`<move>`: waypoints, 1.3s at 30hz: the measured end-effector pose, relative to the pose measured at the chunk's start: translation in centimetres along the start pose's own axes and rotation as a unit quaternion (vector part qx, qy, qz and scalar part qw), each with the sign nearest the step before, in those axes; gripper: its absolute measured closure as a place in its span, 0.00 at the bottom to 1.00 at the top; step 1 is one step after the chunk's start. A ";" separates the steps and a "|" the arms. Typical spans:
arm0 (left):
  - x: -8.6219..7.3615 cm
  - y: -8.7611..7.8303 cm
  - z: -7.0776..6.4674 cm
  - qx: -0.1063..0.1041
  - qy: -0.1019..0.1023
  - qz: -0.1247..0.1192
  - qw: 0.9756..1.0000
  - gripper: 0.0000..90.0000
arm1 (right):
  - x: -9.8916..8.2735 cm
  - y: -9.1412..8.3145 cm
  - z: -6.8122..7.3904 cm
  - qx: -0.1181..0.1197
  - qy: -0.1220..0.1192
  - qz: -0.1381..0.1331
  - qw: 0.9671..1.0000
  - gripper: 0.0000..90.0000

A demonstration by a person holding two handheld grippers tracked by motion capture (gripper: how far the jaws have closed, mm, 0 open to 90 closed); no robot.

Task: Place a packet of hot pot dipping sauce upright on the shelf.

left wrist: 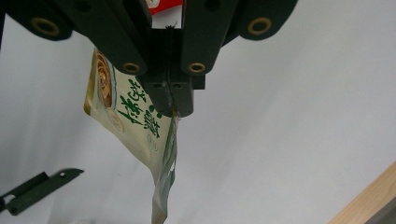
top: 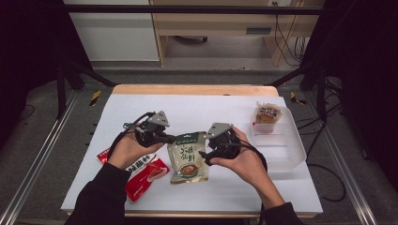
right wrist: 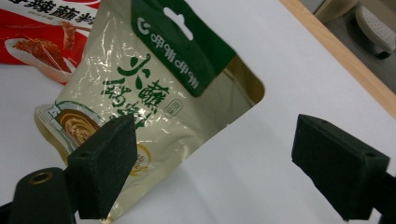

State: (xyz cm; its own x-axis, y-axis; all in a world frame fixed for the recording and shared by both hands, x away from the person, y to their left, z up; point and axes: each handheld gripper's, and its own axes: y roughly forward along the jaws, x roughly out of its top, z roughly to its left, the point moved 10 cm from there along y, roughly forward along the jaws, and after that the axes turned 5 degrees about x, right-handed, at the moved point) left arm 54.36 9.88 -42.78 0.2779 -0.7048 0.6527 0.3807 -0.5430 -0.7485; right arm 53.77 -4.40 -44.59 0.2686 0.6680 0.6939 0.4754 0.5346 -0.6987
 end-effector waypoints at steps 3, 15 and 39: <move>0.7 -0.5 -0.4 -0.002 0.010 -0.005 1.000 1.00 | 0.2 -0.5 -0.4 -0.001 -0.011 0.008 1.000 0.17; 2.3 -0.9 -1.8 -0.009 0.041 -0.011 0.999 1.00 | 1.3 0.0 -1.0 0.041 -0.049 0.048 0.997 0.37; 1.1 -1.1 -1.0 -0.003 0.016 -0.030 0.999 0.70 | 2.0 0.3 0.8 0.106 -0.087 0.084 0.987 1.00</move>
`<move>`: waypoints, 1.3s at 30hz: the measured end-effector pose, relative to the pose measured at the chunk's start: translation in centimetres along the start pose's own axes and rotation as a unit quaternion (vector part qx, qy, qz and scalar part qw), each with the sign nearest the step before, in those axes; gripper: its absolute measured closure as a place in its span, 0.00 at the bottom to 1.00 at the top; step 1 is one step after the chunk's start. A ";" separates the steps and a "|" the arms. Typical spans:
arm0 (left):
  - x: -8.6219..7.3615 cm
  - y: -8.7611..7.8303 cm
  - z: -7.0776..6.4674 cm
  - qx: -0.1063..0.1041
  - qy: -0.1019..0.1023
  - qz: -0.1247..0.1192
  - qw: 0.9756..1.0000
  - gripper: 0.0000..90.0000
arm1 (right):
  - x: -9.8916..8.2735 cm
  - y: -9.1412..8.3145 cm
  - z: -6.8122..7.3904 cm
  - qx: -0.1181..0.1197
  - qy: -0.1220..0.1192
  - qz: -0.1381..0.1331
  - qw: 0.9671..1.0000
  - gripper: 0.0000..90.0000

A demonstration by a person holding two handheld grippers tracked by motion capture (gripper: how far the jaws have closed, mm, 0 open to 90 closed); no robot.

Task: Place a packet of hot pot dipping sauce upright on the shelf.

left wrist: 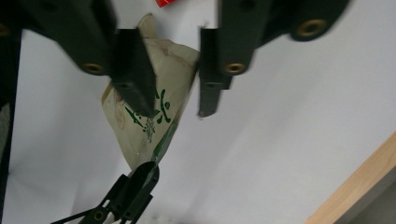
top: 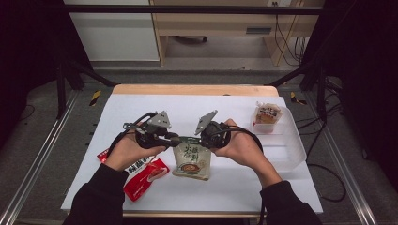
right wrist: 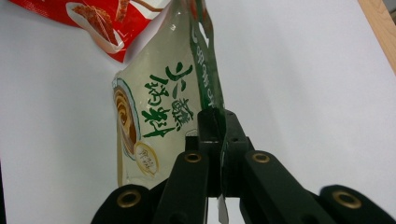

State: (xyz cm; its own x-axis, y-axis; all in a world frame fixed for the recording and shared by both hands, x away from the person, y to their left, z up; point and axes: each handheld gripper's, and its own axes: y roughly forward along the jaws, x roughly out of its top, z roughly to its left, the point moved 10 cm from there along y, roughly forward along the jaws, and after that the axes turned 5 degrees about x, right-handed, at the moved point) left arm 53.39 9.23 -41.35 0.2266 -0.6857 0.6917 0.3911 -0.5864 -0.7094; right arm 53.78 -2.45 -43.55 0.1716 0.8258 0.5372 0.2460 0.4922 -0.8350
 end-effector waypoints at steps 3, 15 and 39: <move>-0.7 0.0 0.3 0.008 -0.004 0.002 1.000 0.55 | -0.1 -0.1 -0.2 0.001 0.004 0.000 1.000 1.00; -4.5 0.0 1.9 0.045 -0.054 -0.002 0.998 0.24 | 0.3 -1.6 -0.8 -0.008 0.011 -0.007 1.000 1.00; -10.1 -0.8 3.5 0.097 -0.076 0.040 0.992 0.08 | 0.6 -4.8 -2.4 -0.026 0.015 -0.031 0.999 1.00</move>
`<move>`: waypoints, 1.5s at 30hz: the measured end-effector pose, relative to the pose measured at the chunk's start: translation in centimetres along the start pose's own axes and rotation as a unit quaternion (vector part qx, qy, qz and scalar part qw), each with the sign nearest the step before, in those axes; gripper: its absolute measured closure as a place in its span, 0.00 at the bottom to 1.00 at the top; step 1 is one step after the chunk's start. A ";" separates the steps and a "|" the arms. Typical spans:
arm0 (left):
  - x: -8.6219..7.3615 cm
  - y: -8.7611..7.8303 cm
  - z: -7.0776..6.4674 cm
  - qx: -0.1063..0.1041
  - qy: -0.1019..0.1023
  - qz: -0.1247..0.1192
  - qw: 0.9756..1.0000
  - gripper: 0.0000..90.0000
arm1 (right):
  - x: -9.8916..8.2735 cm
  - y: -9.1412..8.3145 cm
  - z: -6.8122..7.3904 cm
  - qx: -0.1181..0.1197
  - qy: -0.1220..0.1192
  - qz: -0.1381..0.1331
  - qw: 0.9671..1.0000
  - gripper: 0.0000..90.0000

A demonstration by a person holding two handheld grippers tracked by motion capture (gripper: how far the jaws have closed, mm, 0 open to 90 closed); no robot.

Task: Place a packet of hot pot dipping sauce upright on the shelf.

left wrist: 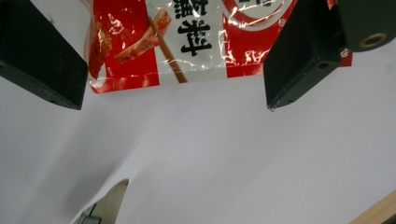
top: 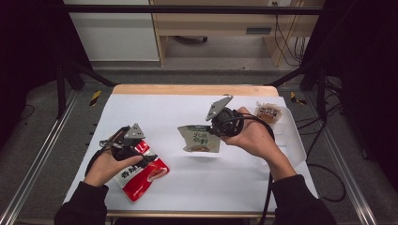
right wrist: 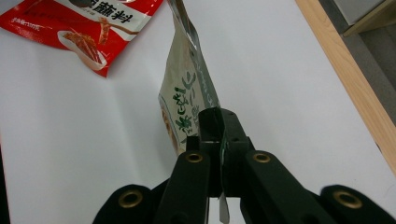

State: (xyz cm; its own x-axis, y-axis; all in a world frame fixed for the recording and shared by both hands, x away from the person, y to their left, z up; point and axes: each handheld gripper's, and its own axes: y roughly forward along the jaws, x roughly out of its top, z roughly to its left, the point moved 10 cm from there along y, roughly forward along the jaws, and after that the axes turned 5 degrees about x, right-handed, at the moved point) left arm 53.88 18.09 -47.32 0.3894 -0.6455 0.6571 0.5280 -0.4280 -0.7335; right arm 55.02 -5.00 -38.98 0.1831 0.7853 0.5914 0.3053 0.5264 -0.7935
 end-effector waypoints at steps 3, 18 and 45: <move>-0.3 -0.4 0.7 0.010 -0.015 -0.005 1.000 0.07 | -0.1 -0.5 -0.4 -0.002 0.004 -0.002 1.000 1.00; -1.8 -0.7 1.9 0.021 -0.038 -0.004 0.999 0.07 | -0.4 -3.0 -1.7 -0.023 0.015 -0.015 1.000 1.00; -2.5 -0.8 2.6 0.027 -0.050 -0.006 0.998 0.07 | -1.8 -7.4 -4.1 -0.065 0.025 -0.035 0.997 1.00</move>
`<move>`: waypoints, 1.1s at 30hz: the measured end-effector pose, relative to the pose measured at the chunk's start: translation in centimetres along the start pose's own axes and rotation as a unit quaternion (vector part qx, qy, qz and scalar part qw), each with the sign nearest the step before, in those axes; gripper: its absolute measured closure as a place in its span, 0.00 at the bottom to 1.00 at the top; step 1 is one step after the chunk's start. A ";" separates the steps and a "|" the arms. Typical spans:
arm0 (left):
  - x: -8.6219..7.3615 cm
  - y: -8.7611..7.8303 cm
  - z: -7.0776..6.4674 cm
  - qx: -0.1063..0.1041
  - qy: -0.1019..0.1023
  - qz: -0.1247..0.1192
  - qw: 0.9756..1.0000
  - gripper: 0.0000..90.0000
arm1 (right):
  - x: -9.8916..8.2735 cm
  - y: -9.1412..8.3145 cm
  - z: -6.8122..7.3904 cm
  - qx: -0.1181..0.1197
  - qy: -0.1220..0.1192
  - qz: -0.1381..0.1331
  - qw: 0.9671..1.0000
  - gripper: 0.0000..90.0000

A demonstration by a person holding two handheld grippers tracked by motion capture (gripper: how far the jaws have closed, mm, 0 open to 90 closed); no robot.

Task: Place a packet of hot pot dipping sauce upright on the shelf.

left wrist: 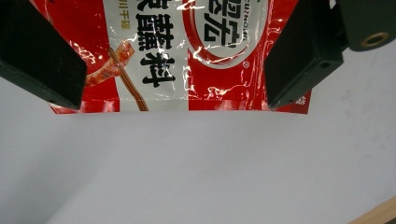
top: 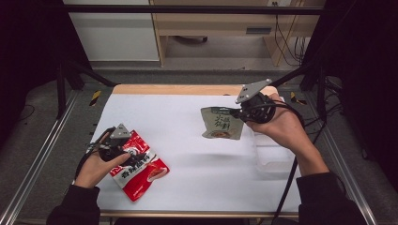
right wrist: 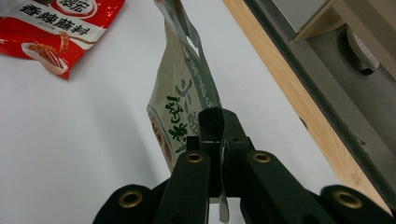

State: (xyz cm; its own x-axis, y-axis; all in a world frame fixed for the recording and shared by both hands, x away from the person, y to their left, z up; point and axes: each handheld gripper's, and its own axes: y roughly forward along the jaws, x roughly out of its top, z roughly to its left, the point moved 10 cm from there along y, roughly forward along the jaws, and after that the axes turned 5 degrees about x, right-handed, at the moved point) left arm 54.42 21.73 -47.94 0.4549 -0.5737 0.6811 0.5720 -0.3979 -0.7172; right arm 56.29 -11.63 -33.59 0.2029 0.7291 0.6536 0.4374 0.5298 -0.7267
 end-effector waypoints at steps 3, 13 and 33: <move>0.0 -0.1 0.1 0.001 -0.001 -0.002 1.000 0.07 | -0.2 -0.5 -0.3 -0.004 0.003 -0.001 1.000 1.00; -0.1 0.0 0.1 0.000 -0.001 -0.001 1.000 0.07 | -1.2 -2.1 -1.7 -0.021 0.015 -0.004 1.000 1.00; -0.4 0.1 0.3 0.003 -0.002 0.004 1.000 0.07 | -4.9 -6.5 -4.8 -0.061 0.051 -0.011 0.997 1.00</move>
State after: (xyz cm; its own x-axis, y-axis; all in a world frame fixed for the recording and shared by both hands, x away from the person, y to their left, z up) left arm 54.47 22.11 -48.25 0.4618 -0.5735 0.6766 0.5724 -0.3900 -0.7213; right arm 56.67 -20.73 -31.05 0.2771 0.6663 0.6923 0.5444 0.4849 -0.6845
